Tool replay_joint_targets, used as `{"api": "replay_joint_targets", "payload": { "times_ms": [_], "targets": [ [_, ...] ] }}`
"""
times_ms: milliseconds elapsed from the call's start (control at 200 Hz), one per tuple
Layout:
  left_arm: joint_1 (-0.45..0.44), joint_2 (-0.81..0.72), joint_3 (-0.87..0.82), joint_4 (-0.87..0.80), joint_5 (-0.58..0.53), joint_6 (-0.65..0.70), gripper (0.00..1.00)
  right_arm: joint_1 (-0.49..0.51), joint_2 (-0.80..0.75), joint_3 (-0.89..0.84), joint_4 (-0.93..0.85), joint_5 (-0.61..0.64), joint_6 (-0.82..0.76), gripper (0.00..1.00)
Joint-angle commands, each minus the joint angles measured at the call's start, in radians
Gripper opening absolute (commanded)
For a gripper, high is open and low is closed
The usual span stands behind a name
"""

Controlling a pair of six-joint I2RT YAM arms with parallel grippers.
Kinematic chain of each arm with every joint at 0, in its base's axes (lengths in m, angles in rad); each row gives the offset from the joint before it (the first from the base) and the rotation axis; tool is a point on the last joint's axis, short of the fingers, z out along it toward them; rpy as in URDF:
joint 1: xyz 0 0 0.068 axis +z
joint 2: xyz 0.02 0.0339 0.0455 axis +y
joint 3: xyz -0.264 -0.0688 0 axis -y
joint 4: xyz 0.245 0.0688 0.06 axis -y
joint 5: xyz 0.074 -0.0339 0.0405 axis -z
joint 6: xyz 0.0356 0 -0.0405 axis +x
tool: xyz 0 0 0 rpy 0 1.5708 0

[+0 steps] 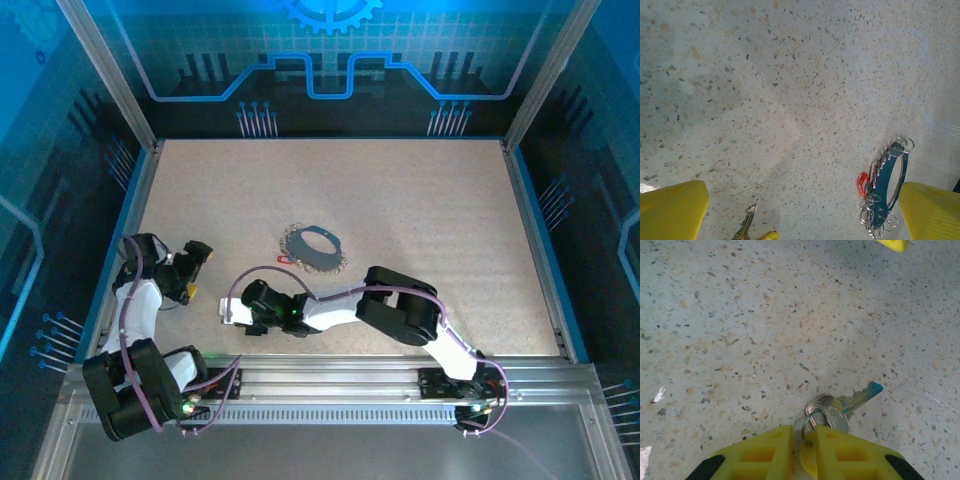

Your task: Put the keys on the keyring

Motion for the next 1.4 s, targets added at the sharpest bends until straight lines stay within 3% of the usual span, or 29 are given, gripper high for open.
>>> {"api": "replay_joint_targets", "payload": {
  "times_ms": [0,195,665,1005,1226,1396],
  "targets": [
    [0.002,-0.008,-0.005,0.000,0.025,-0.017,0.99,-0.003,-0.010,0.014,-0.017,0.068,0.017,0.18],
    [0.003,-0.011,-0.016,0.007,0.030,-0.024,0.99,-0.003,-0.015,0.010,-0.014,0.063,0.027,0.08],
    [0.003,-0.011,-0.018,0.011,0.036,-0.026,0.99,-0.017,-0.107,-0.071,0.077,0.033,0.106,0.04],
    [-0.036,-0.035,-0.033,0.051,0.061,-0.056,0.99,-0.059,-0.331,-0.296,0.166,-0.044,0.186,0.02],
    [-0.115,-0.038,-0.030,0.069,0.053,-0.079,0.99,-0.074,-0.530,-0.509,0.159,-0.009,0.226,0.02],
    [-0.162,-0.046,-0.027,0.079,0.034,-0.096,0.99,-0.072,-0.713,-0.675,0.108,0.087,0.290,0.01]
  ]
}}
